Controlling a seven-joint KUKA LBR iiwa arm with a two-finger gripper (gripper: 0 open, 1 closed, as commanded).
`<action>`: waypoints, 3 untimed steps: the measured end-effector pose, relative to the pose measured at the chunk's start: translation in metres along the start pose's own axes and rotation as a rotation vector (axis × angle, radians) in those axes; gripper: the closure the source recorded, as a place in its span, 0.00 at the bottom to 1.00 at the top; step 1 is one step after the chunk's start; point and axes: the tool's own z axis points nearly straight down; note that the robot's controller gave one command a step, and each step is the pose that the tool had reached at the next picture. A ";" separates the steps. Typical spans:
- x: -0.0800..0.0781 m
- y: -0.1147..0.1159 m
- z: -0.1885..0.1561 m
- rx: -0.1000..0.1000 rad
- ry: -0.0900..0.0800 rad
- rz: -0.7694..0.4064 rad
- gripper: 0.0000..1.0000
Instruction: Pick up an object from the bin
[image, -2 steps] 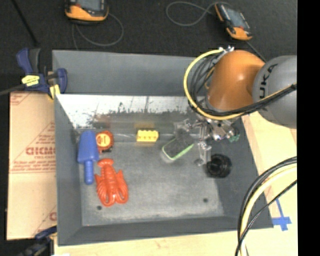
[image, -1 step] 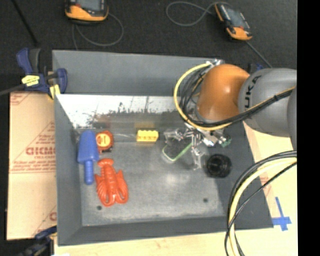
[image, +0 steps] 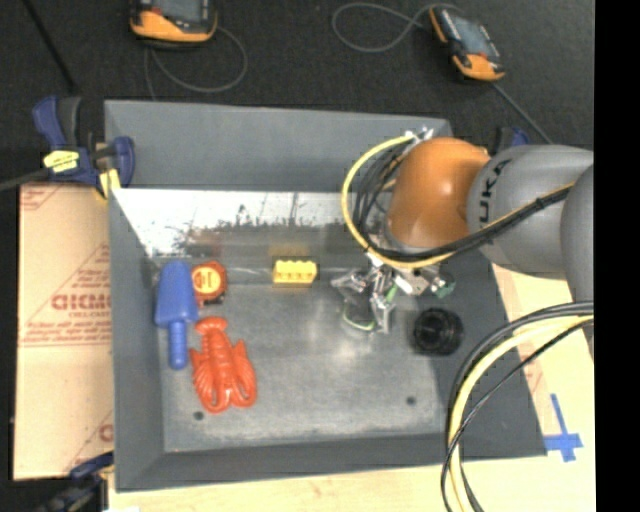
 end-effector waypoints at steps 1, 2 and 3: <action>0.001 0.001 -0.001 0.000 0.000 -0.002 1.00; 0.001 0.001 -0.004 -0.002 0.001 -0.002 1.00; 0.000 0.001 -0.011 -0.005 0.004 0.000 1.00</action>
Offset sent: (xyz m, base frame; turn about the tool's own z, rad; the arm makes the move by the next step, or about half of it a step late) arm 0.0002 0.0001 0.0181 0.0001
